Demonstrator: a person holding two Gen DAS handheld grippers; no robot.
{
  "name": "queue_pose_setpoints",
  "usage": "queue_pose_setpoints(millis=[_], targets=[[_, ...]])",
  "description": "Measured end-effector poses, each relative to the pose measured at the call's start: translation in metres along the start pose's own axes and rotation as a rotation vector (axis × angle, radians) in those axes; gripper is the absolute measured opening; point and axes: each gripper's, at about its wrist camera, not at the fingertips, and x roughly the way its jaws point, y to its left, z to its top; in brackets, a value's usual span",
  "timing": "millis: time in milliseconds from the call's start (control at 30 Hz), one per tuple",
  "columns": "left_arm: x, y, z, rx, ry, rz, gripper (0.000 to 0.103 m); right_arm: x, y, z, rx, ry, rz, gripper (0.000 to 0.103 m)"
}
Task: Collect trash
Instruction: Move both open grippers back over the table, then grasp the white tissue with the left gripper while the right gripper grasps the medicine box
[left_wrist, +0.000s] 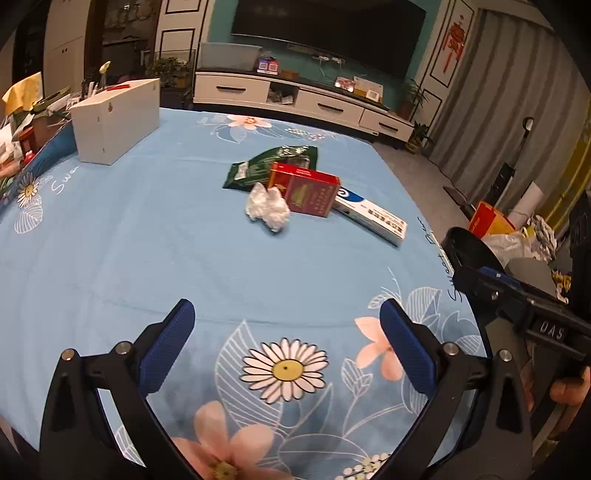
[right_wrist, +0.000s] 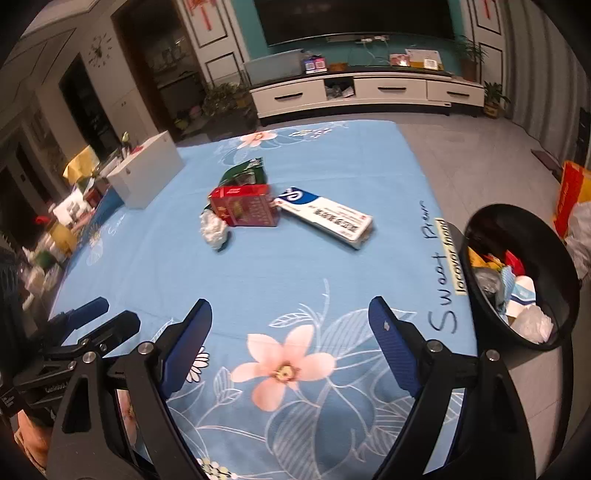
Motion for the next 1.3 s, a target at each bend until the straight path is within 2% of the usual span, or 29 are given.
queue_pose_setpoints(millis=[267, 733, 1100, 1300], targets=[[0.010, 0.028, 0.006, -0.077, -0.008, -0.002, 0.100, 0.022, 0.015, 0.006, -0.035, 0.029, -0.005, 0.085], [0.050, 0.046, 0.028, -0.112, -0.003, -0.041, 0.100, 0.054, -0.010, 0.018, -0.044, 0.023, -0.050, 0.085], [0.112, 0.027, 0.060, -0.086, 0.053, -0.065, 0.100, 0.092, -0.045, 0.055, -0.102, -0.009, -0.081, 0.085], [0.147, 0.014, 0.078, -0.068, 0.078, -0.057, 0.099, 0.134, -0.047, 0.074, -0.182, 0.059, -0.057, 0.085]])
